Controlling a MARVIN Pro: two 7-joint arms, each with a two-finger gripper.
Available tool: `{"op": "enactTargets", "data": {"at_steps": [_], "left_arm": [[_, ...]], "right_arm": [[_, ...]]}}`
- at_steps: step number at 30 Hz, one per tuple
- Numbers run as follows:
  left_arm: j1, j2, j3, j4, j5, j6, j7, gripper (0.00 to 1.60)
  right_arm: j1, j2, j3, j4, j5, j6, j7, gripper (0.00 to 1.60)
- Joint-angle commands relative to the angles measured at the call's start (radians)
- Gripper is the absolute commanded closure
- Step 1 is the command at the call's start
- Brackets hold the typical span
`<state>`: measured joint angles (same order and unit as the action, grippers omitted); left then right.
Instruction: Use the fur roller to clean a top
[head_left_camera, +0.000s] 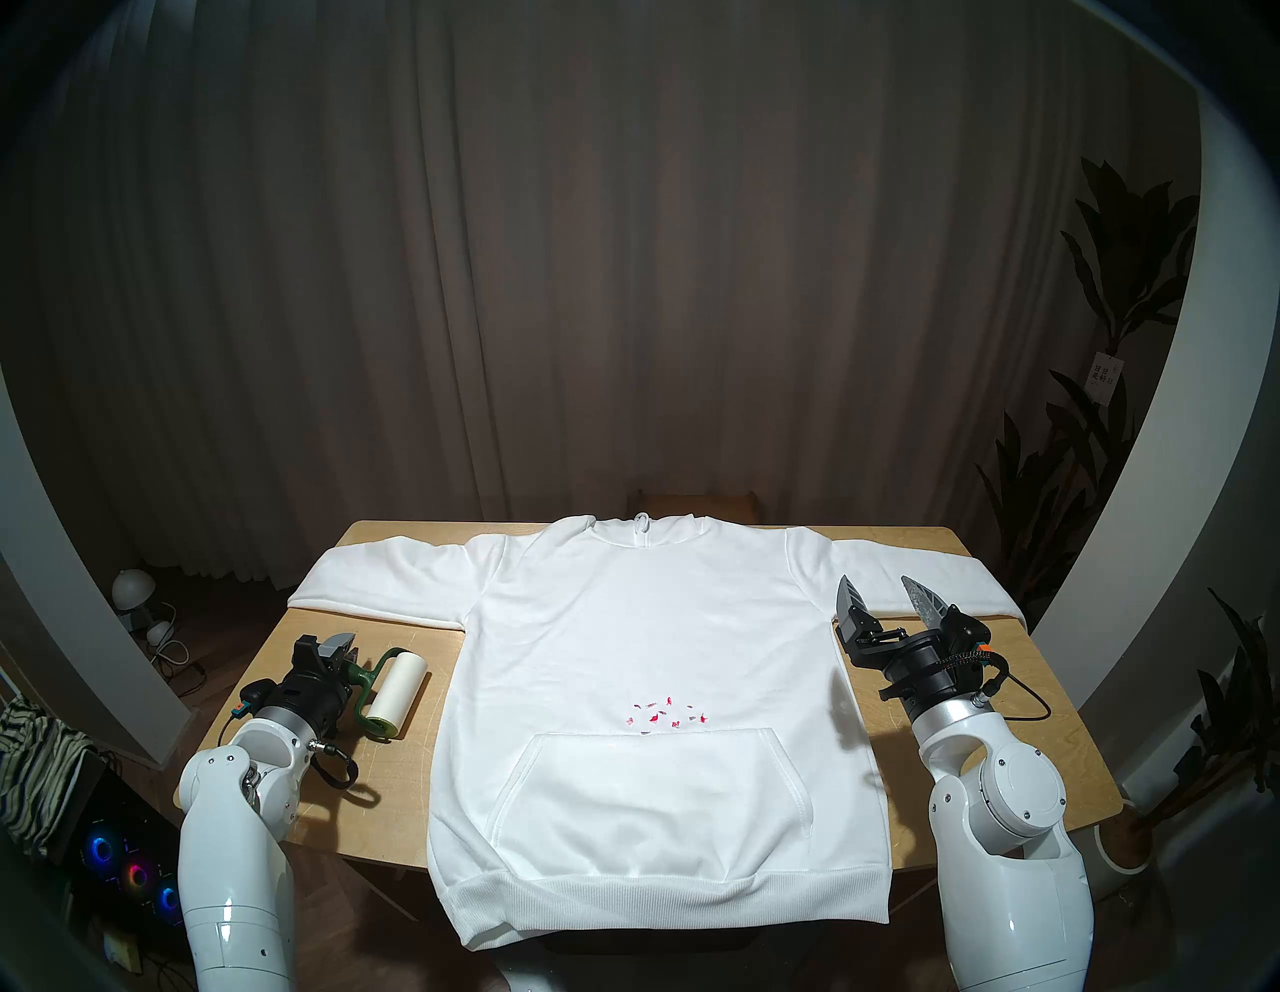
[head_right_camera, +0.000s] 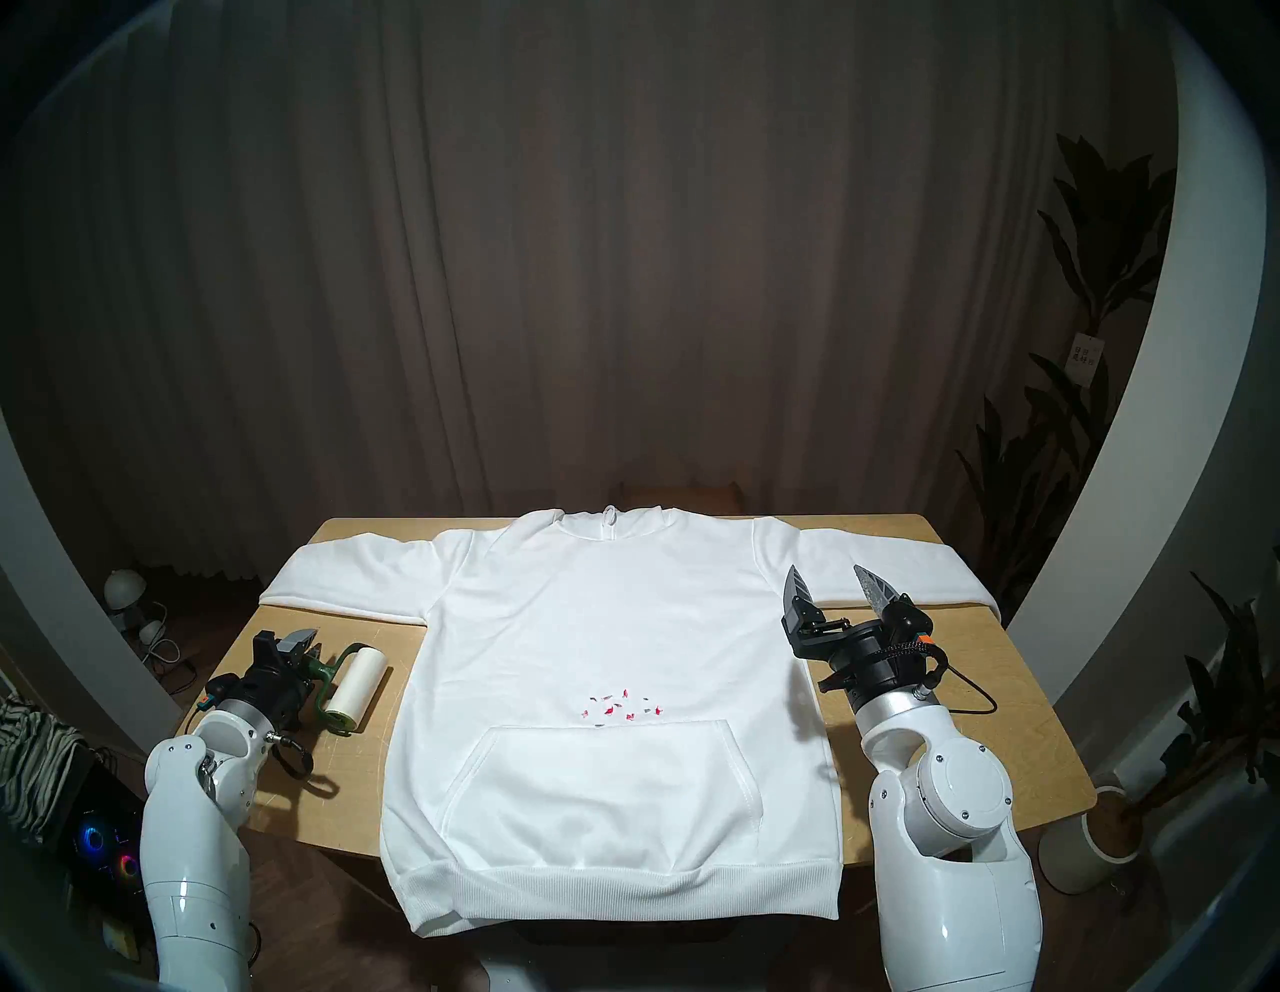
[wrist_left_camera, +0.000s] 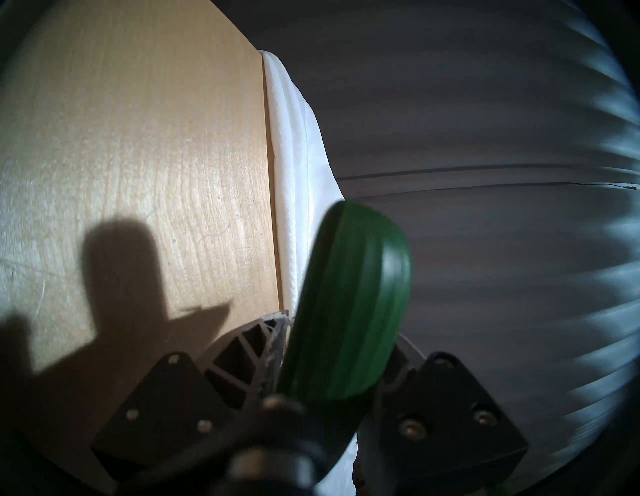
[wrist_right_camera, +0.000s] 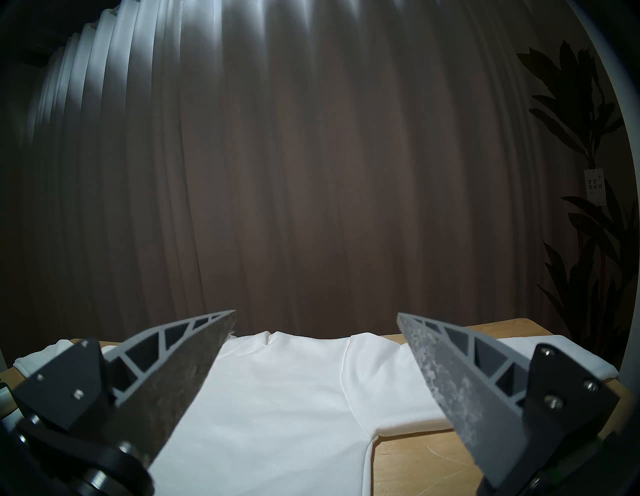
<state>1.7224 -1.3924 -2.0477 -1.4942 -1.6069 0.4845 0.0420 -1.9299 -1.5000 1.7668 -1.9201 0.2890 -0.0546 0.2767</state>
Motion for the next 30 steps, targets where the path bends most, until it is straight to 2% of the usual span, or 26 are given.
{"op": "enactTargets", "data": {"at_steps": [1, 7, 12, 18, 19, 20, 25, 30], "left_arm": [[0.042, -0.040, 0.035, 0.102, 0.009, 0.006, 0.014, 1.60], [0.029, -0.027, 0.036, 0.114, 0.015, 0.011, -0.031, 1.60], [0.067, -0.027, 0.023, 0.021, 0.016, 0.025, -0.158, 1.60], [0.098, -0.043, 0.025, -0.116, 0.013, 0.035, -0.262, 1.60], [0.081, -0.038, 0.028, -0.103, 0.005, 0.047, -0.258, 1.60], [0.089, -0.047, 0.032, -0.132, 0.011, 0.039, -0.289, 1.60], [0.071, -0.053, 0.054, -0.172, 0.031, 0.029, -0.340, 1.60], [0.088, -0.061, 0.081, -0.240, 0.066, 0.024, -0.419, 1.60]], "right_arm": [[0.006, 0.000, 0.002, -0.022, -0.003, -0.007, -0.002, 0.00], [0.005, -0.001, 0.003, -0.024, -0.005, -0.007, -0.003, 0.00], [0.004, -0.003, 0.003, -0.027, -0.009, -0.007, -0.005, 0.00], [0.004, -0.005, 0.003, -0.027, -0.011, -0.007, -0.005, 0.00], [0.005, -0.005, 0.003, -0.026, -0.011, -0.007, -0.005, 0.00], [0.005, -0.005, 0.003, -0.025, -0.011, -0.007, -0.005, 0.00], [0.006, -0.005, 0.003, -0.023, -0.013, -0.007, -0.004, 0.00], [0.007, -0.006, 0.003, -0.023, -0.014, -0.007, -0.004, 0.00]]}}
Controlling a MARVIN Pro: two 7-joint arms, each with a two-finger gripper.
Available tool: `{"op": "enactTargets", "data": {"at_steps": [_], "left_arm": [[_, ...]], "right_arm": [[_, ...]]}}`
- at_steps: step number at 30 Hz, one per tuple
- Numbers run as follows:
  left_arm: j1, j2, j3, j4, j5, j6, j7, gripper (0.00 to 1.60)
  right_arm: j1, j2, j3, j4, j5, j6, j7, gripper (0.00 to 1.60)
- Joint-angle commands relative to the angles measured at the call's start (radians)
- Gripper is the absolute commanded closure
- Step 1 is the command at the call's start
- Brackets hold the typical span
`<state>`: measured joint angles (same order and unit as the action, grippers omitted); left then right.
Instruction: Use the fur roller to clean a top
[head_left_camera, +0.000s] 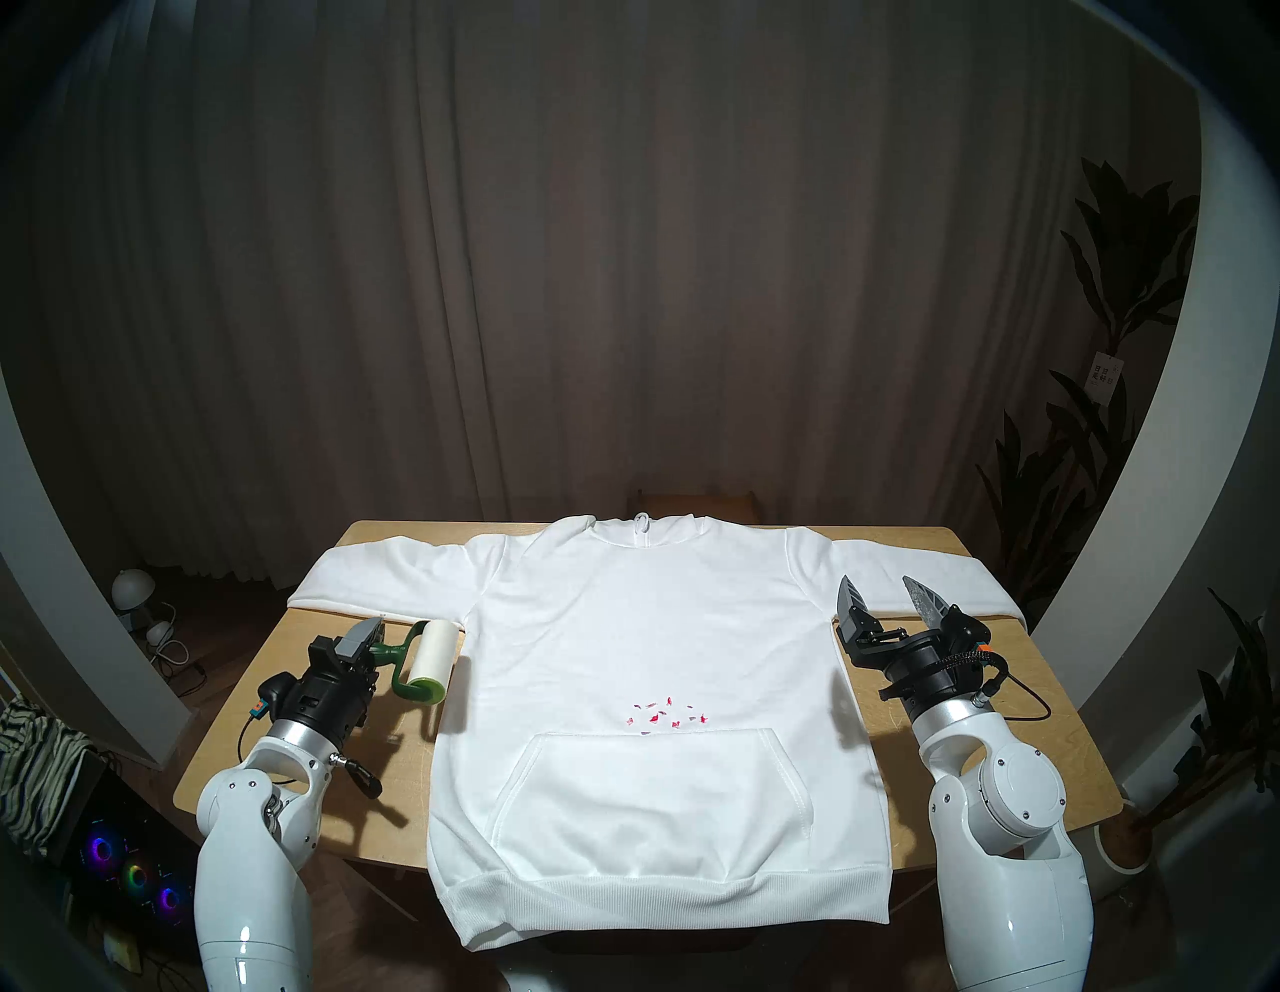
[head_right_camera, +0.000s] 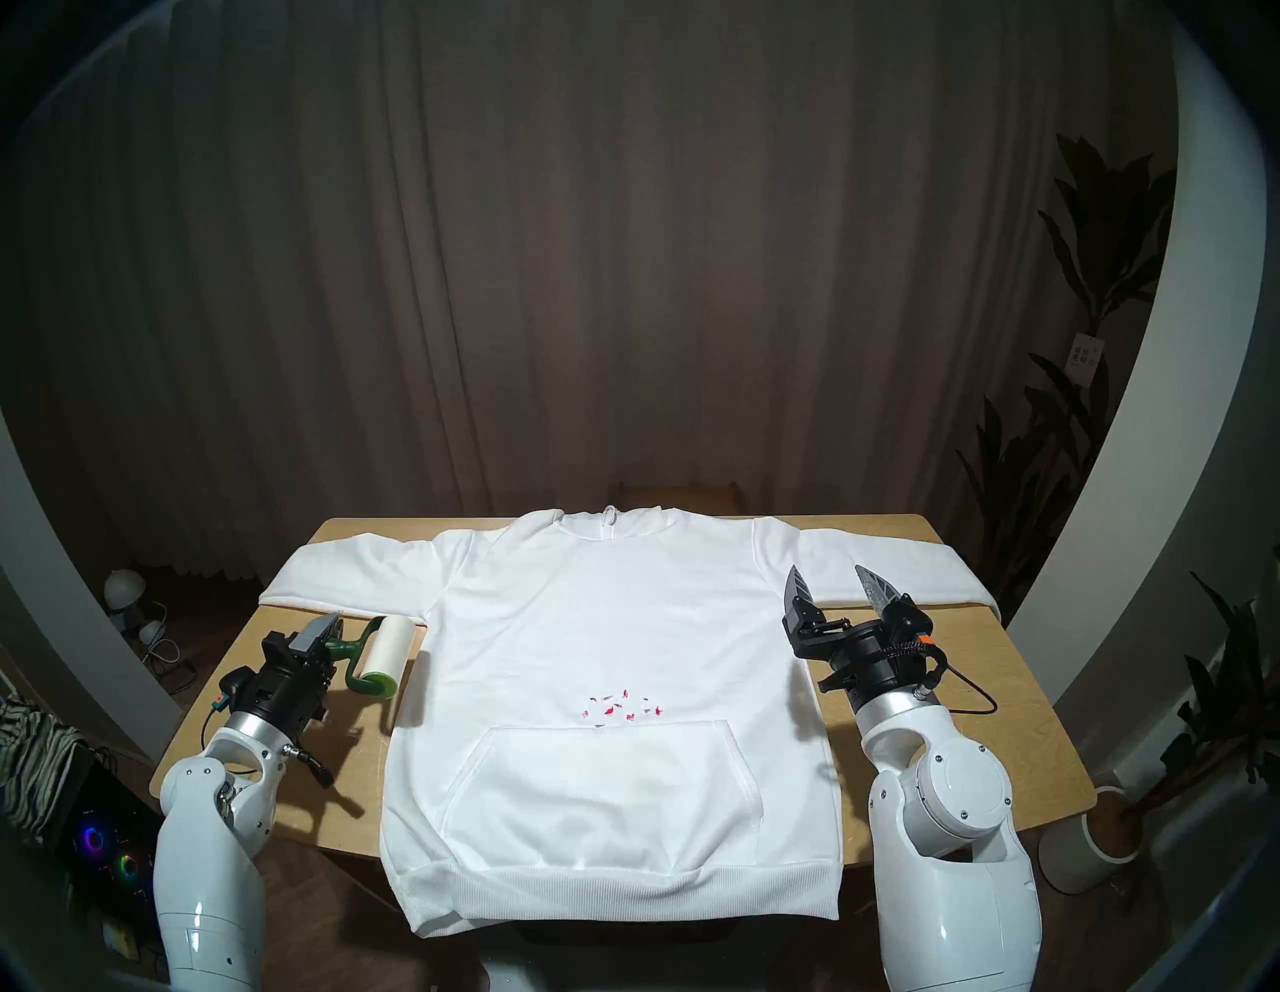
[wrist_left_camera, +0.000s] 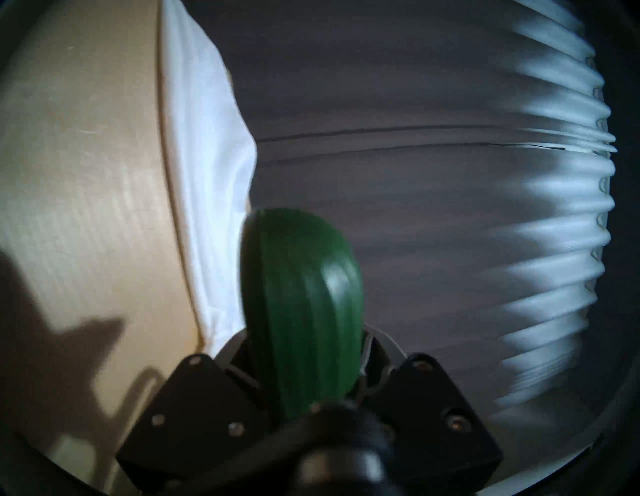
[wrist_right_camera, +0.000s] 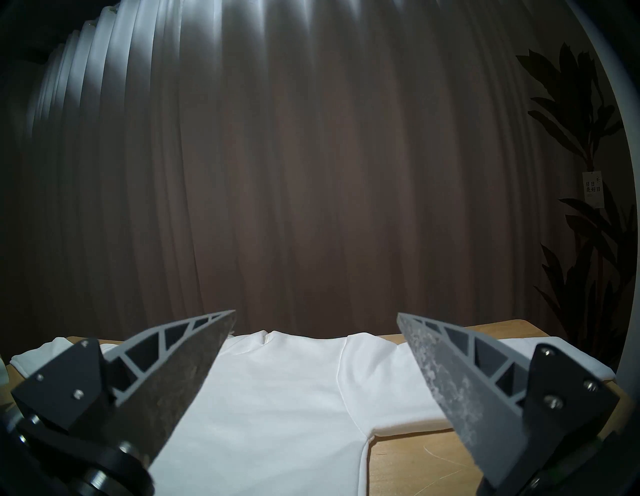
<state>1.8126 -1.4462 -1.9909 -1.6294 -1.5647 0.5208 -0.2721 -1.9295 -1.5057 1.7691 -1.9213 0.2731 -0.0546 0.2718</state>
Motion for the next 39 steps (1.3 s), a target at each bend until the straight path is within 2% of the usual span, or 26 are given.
{"op": "enactTargets", "data": {"at_steps": [1, 4, 5, 7, 9, 10, 13, 14, 18, 19, 20, 25, 26, 27, 28, 29, 33, 34, 35, 39], "left_arm": [[0.005, -0.013, 0.034, -0.118, 0.033, -0.016, -0.112, 1.60], [0.043, -0.053, 0.072, -0.170, 0.071, -0.044, -0.112, 1.60], [0.041, -0.056, 0.087, -0.158, 0.083, -0.048, -0.124, 1.60], [0.075, -0.096, 0.109, -0.210, 0.099, -0.075, -0.101, 1.60], [0.076, -0.110, 0.138, -0.198, 0.120, -0.094, -0.113, 1.60], [0.100, -0.131, 0.150, -0.236, 0.135, -0.113, -0.096, 1.60], [0.137, -0.165, 0.184, -0.278, 0.178, -0.164, -0.085, 1.60], [0.134, -0.170, 0.195, -0.267, 0.186, -0.173, -0.093, 1.60], [0.183, -0.206, 0.237, -0.335, 0.259, -0.262, -0.066, 1.60], [0.180, -0.191, 0.246, -0.323, 0.260, -0.255, -0.073, 1.60], [0.196, -0.203, 0.258, -0.352, 0.277, -0.289, -0.052, 1.60], [0.225, -0.196, 0.320, -0.399, 0.317, -0.367, 0.001, 1.60], [0.231, -0.196, 0.345, -0.402, 0.324, -0.409, 0.014, 1.60], [0.230, -0.185, 0.350, -0.403, 0.325, -0.391, 0.022, 1.60], [0.234, -0.184, 0.376, -0.403, 0.346, -0.437, 0.038, 1.60], [0.234, -0.175, 0.388, -0.400, 0.349, -0.430, 0.044, 1.60], [0.234, -0.148, 0.460, -0.389, 0.415, -0.517, 0.070, 1.60], [0.229, -0.141, 0.470, -0.385, 0.446, -0.516, 0.078, 1.60], [0.226, -0.128, 0.498, -0.374, 0.459, -0.550, 0.080, 1.60], [0.209, -0.092, 0.565, -0.351, 0.489, -0.610, 0.108, 1.60]], "right_arm": [[0.007, -0.001, 0.001, -0.022, 0.001, -0.007, 0.000, 0.00], [0.006, -0.001, 0.001, -0.023, 0.001, -0.007, 0.000, 0.00], [0.006, -0.001, 0.001, -0.023, 0.000, -0.007, 0.000, 0.00], [0.007, -0.002, 0.002, -0.023, 0.000, -0.007, 0.000, 0.00], [0.007, -0.002, 0.002, -0.022, 0.000, -0.007, 0.000, 0.00], [0.007, -0.002, 0.002, -0.022, -0.001, -0.007, 0.000, 0.00], [-0.009, 0.012, 0.011, -0.013, -0.012, -0.019, 0.009, 0.00], [-0.014, 0.010, 0.015, -0.008, -0.014, -0.024, 0.006, 0.00], [-0.028, 0.015, 0.025, 0.023, -0.020, -0.034, 0.015, 0.00], [-0.030, 0.011, 0.026, 0.031, -0.028, -0.040, 0.009, 0.00], [-0.030, 0.016, 0.027, 0.044, -0.029, -0.042, 0.014, 0.00], [-0.033, 0.022, 0.038, 0.077, -0.027, -0.064, 0.029, 0.00], [-0.036, 0.028, 0.042, 0.083, -0.030, -0.071, 0.037, 0.00], [-0.038, 0.030, 0.045, 0.089, -0.031, -0.079, 0.040, 0.00], [-0.038, 0.036, 0.048, 0.097, -0.018, -0.080, 0.057, 0.00], [-0.037, 0.035, 0.052, 0.103, -0.015, -0.083, 0.058, 0.00], [-0.017, 0.046, 0.051, 0.139, -0.020, -0.104, 0.075, 0.00], [-0.010, 0.049, 0.047, 0.148, -0.029, -0.100, 0.074, 0.00], [-0.002, 0.055, 0.041, 0.162, -0.046, -0.109, 0.072, 0.00], [0.023, 0.064, 0.028, 0.207, -0.062, -0.125, 0.078, 0.00]]}}
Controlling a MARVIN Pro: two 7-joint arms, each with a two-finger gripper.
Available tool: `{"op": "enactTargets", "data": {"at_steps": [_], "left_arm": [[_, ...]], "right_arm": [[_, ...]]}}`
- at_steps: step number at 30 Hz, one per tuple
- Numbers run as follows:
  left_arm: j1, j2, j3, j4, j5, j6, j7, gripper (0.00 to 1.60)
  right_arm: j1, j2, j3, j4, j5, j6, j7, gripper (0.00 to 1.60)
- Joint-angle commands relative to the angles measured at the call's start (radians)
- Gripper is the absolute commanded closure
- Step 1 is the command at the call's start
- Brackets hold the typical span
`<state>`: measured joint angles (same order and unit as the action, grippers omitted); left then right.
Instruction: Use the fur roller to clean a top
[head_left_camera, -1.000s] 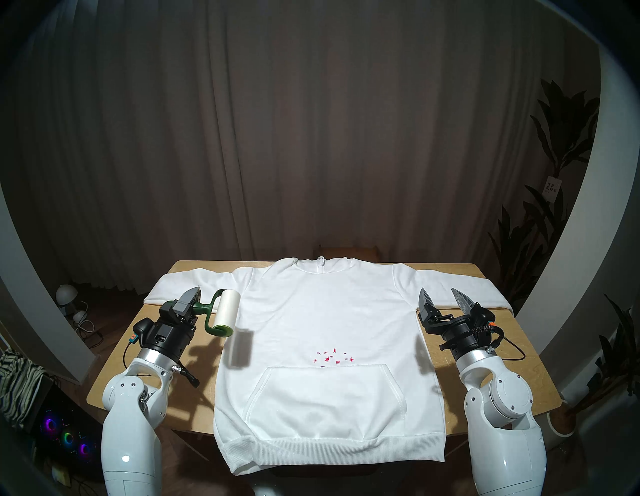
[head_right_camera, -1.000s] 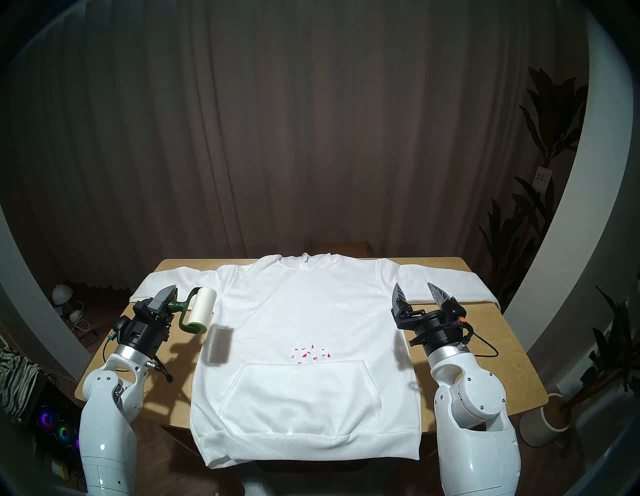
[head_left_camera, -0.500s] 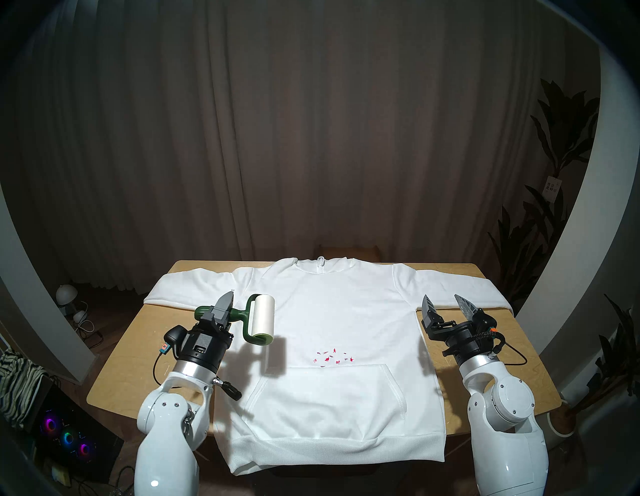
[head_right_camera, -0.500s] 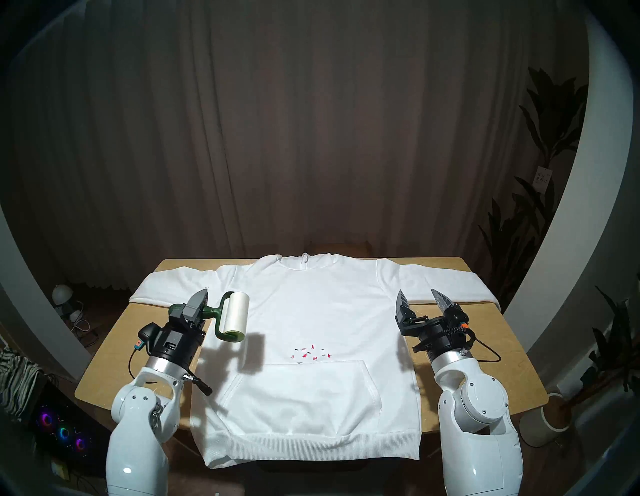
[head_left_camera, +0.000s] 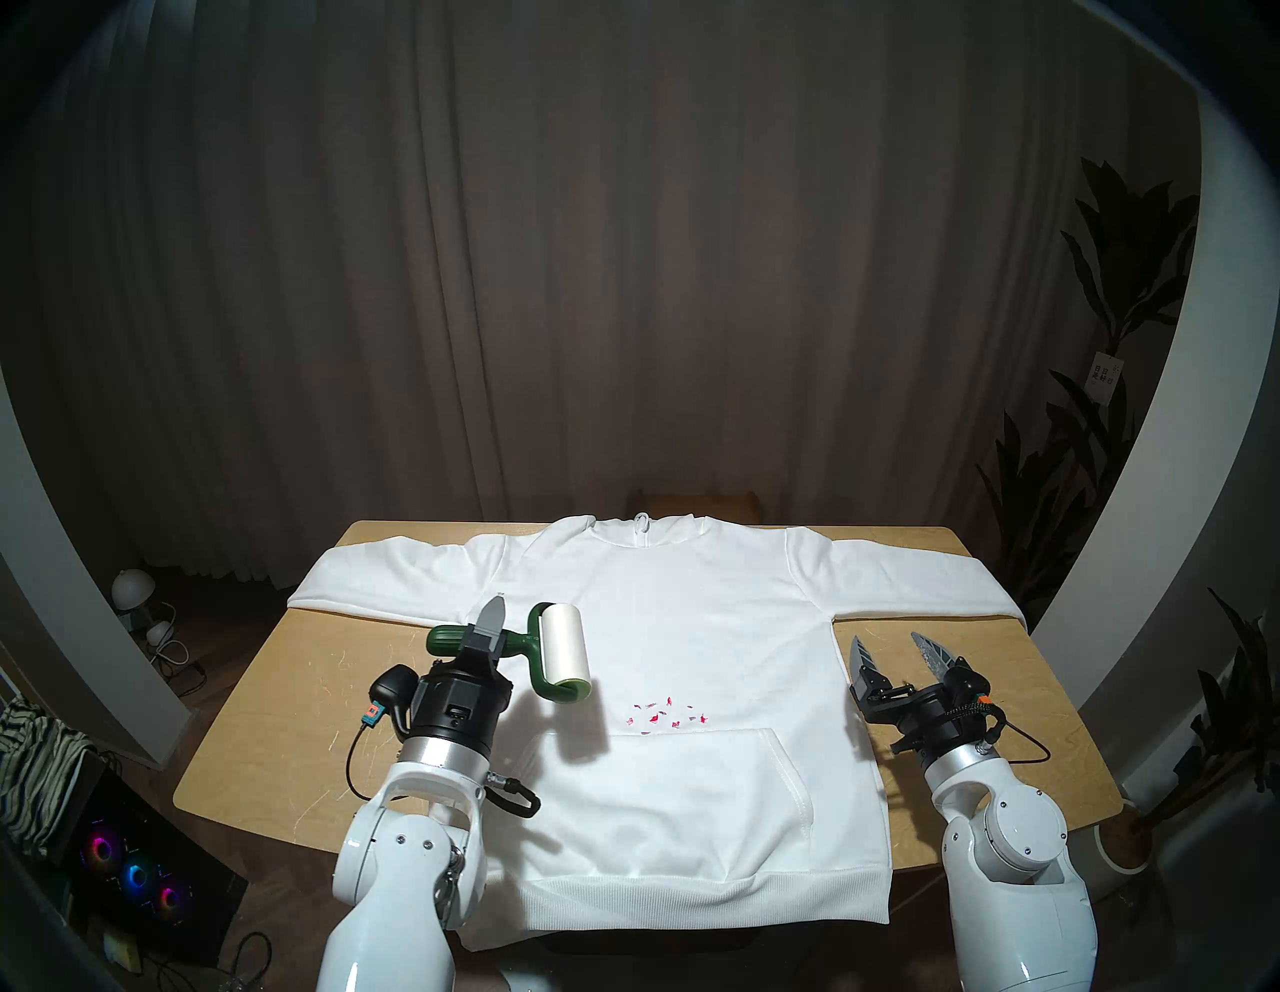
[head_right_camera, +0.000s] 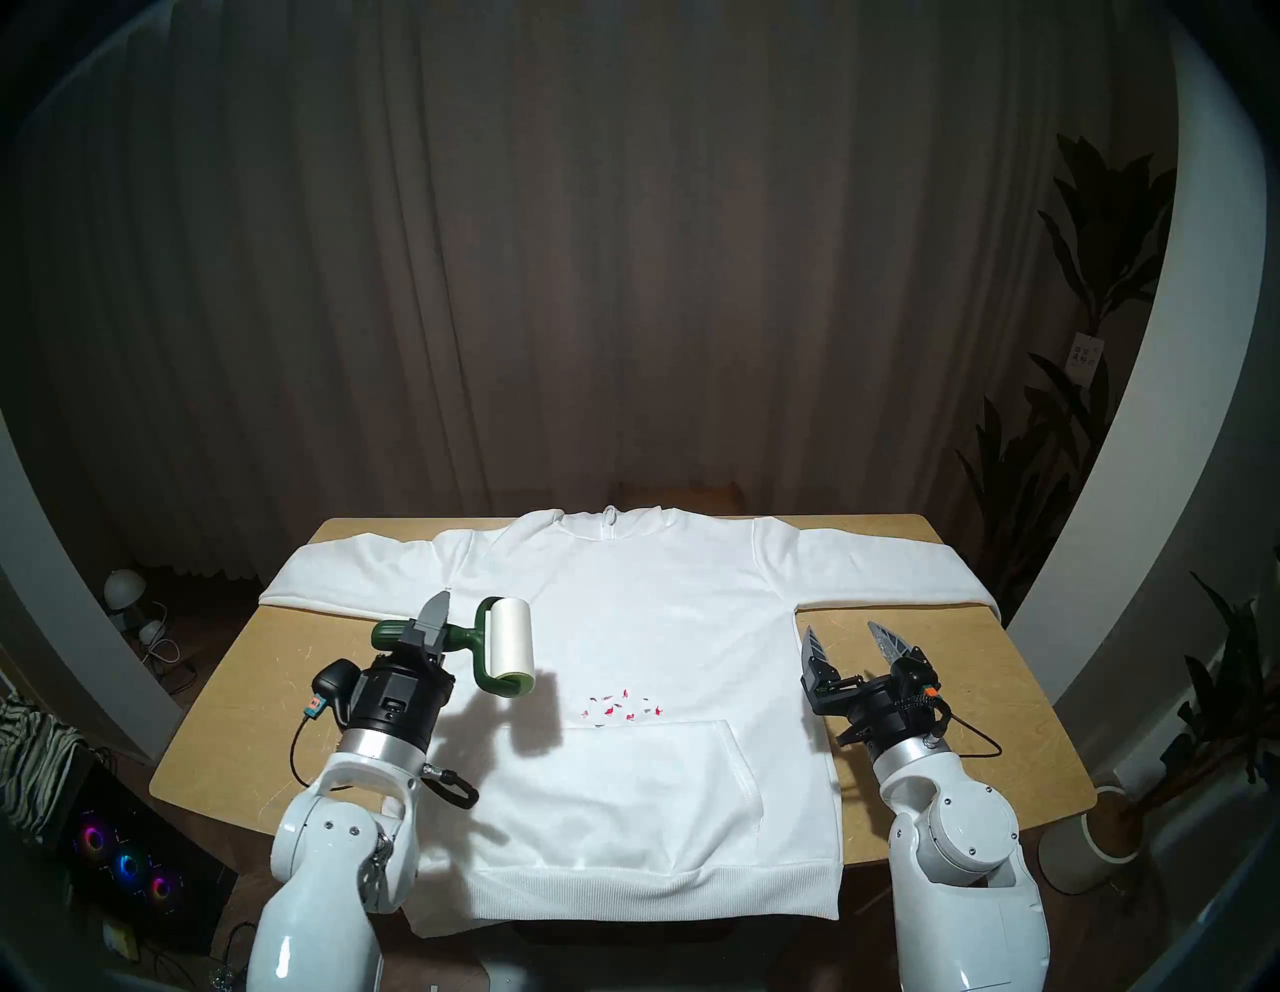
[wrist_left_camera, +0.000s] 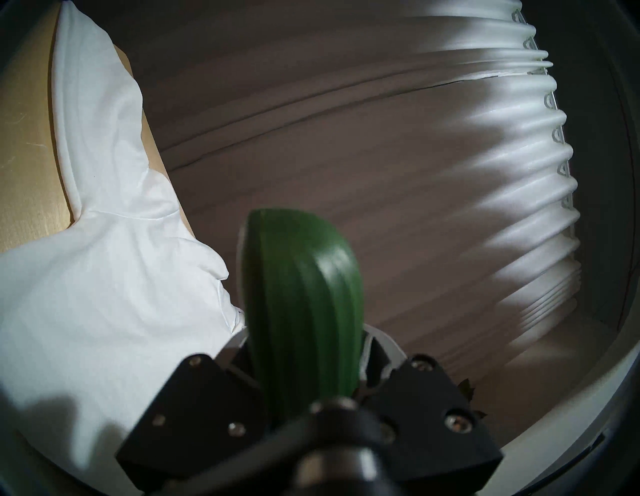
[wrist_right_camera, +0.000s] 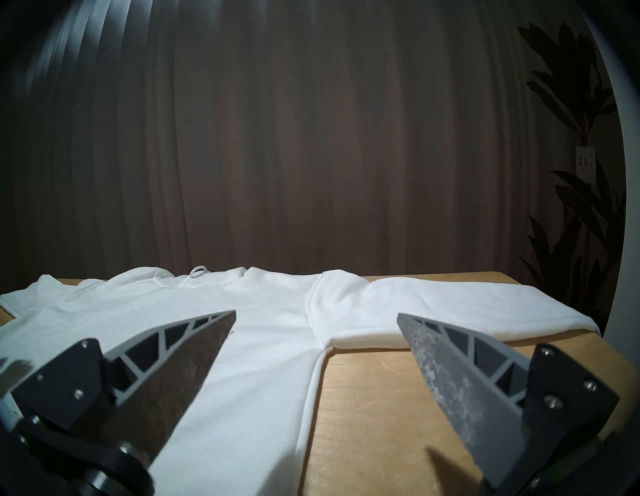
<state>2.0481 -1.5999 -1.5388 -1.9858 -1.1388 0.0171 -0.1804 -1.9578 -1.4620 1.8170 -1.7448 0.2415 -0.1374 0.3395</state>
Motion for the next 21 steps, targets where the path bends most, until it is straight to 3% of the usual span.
{"op": "enactTargets", "data": {"at_steps": [1, 15, 21], "left_arm": [[-0.033, 0.070, 0.127, 0.012, 0.068, -0.117, 0.024, 1.60], [-0.142, 0.155, 0.307, 0.093, 0.071, -0.292, 0.107, 1.60], [-0.175, 0.176, 0.359, 0.111, 0.057, -0.337, 0.140, 1.60]], "right_arm": [[0.057, 0.023, -0.023, 0.040, -0.034, -0.044, 0.011, 0.00], [0.089, 0.031, -0.034, 0.117, -0.077, -0.098, 0.005, 0.00], [0.063, 0.030, -0.039, 0.101, -0.081, -0.060, 0.009, 0.00]]}}
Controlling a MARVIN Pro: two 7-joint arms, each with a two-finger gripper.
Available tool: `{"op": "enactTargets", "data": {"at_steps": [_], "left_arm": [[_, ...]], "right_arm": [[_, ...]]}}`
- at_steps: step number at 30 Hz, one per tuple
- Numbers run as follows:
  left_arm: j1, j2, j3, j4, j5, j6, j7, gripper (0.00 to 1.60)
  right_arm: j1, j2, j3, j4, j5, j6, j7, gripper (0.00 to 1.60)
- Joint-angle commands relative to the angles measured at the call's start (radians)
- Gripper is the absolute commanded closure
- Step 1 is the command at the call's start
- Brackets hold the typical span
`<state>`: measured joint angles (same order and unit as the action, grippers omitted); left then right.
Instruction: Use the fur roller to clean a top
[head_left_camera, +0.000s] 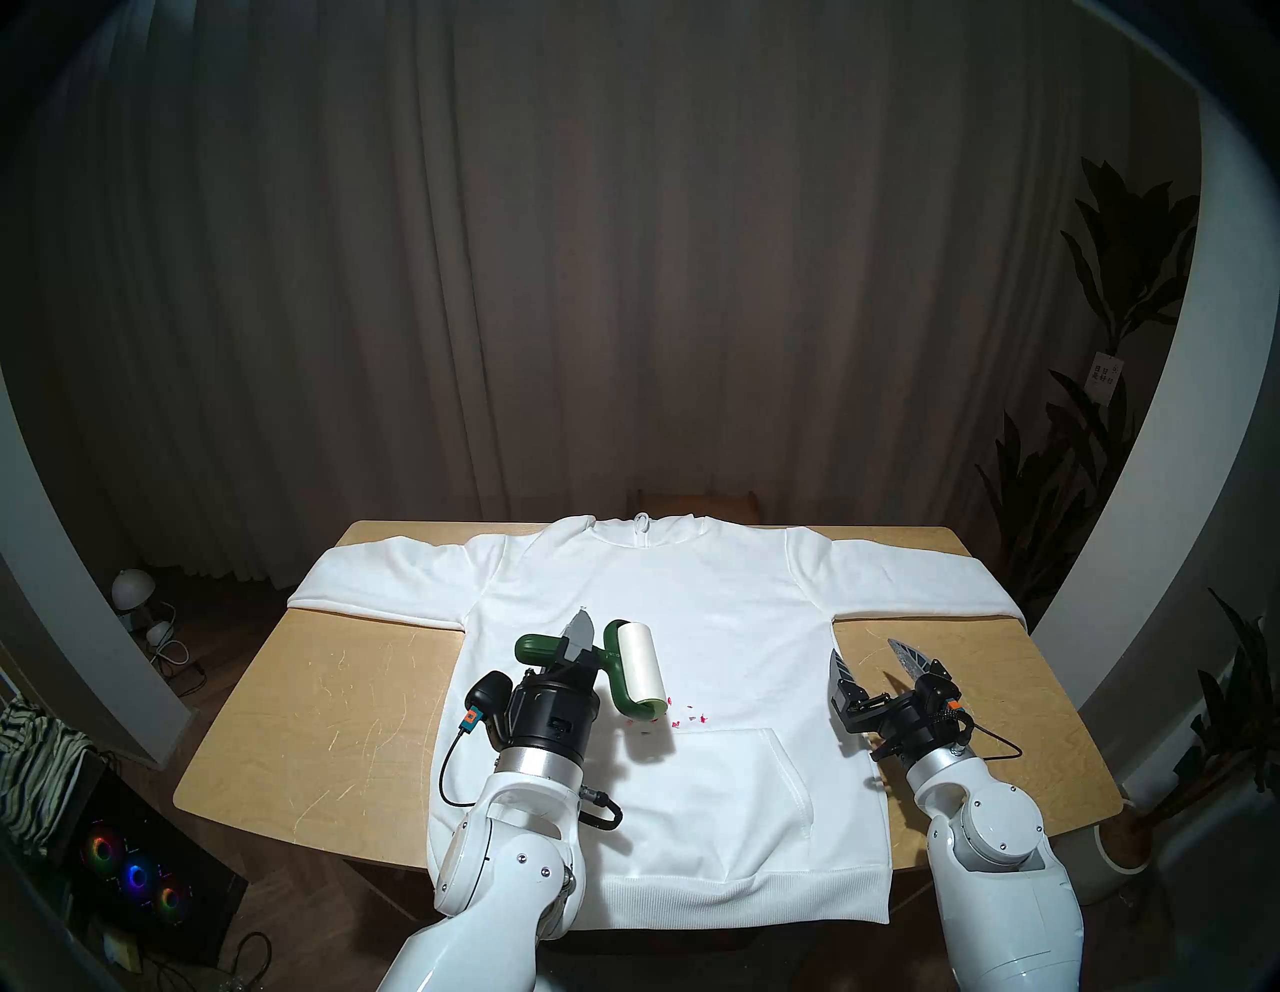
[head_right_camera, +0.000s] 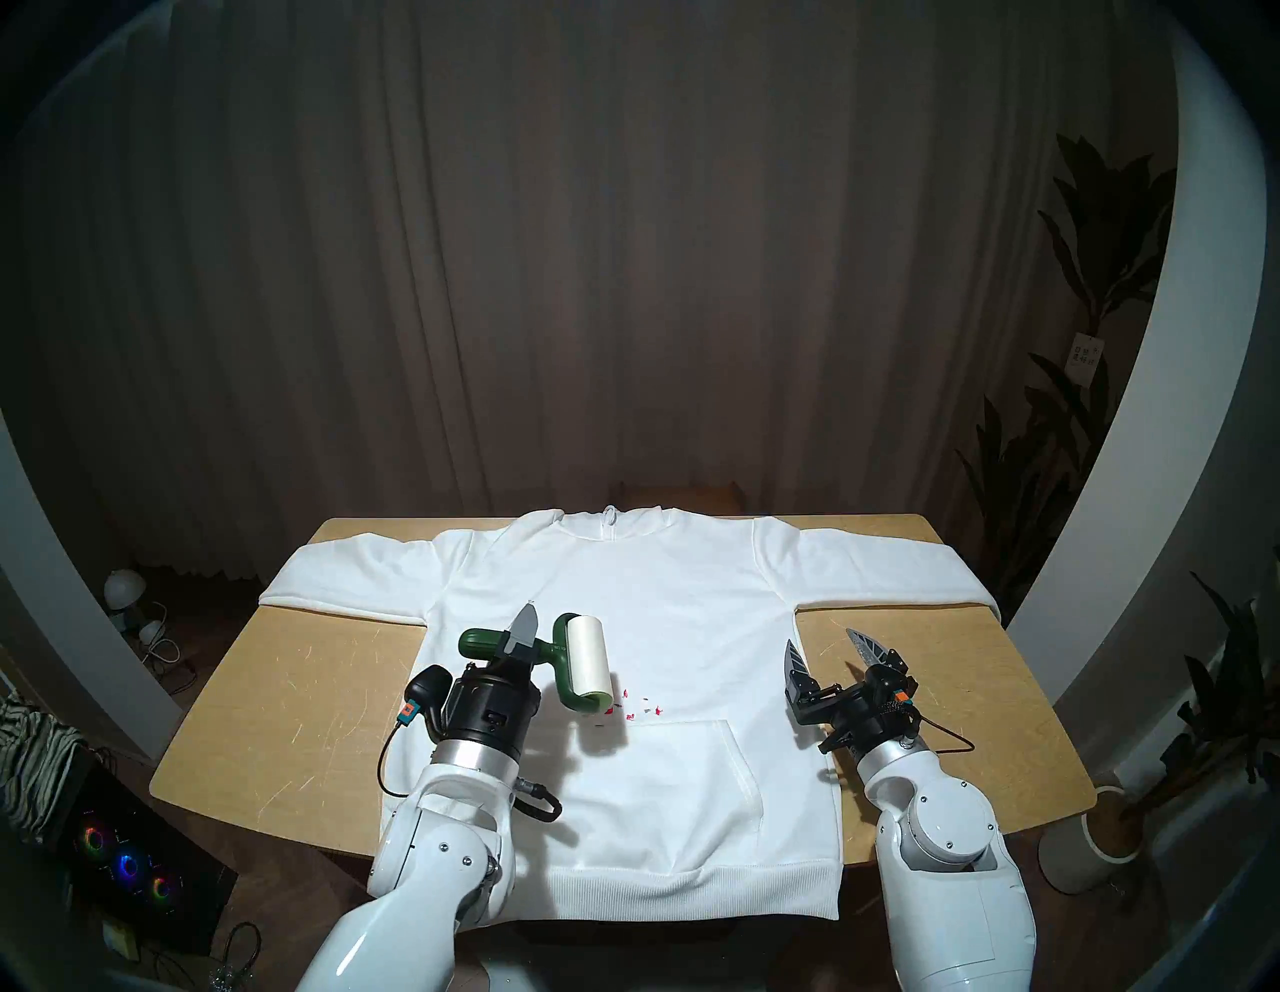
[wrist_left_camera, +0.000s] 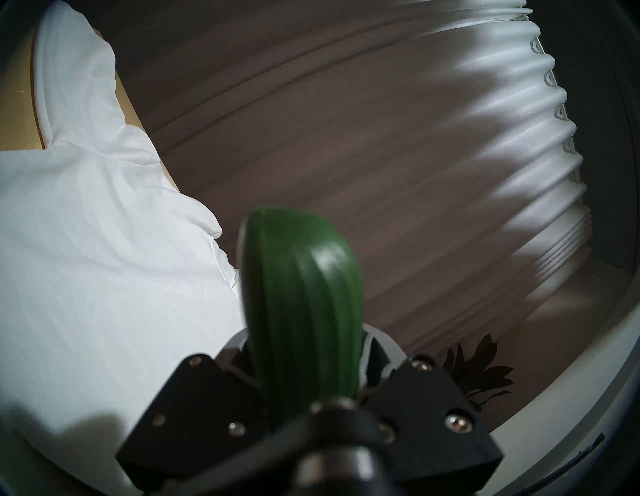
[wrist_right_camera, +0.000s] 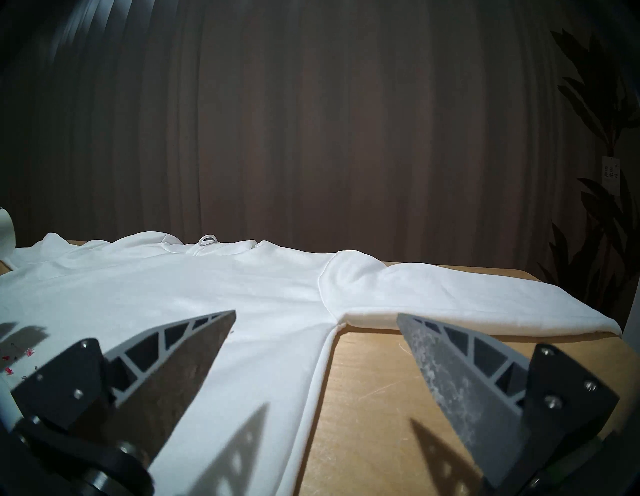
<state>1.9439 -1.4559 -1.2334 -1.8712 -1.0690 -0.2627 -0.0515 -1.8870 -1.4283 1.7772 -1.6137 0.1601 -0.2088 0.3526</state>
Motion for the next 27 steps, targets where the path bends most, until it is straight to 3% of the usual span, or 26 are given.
{"op": "enactTargets", "data": {"at_steps": [1, 7, 20, 27], "left_arm": [[-0.078, 0.033, 0.061, 0.001, -0.018, -0.062, 0.019, 1.60], [-0.109, 0.039, 0.089, 0.017, -0.026, -0.072, 0.053, 1.60], [-0.143, 0.040, 0.116, 0.040, -0.068, -0.058, 0.082, 1.60], [-0.193, 0.059, 0.182, 0.099, -0.085, -0.080, 0.087, 1.60]], "right_arm": [[-0.013, 0.000, -0.005, -0.034, -0.012, 0.019, -0.006, 0.00], [-0.027, 0.018, -0.026, -0.054, -0.047, 0.082, -0.008, 0.00], [-0.018, 0.034, -0.047, -0.039, -0.108, 0.059, -0.037, 0.00], [-0.007, 0.038, -0.055, -0.016, -0.138, 0.053, -0.062, 0.00]]}}
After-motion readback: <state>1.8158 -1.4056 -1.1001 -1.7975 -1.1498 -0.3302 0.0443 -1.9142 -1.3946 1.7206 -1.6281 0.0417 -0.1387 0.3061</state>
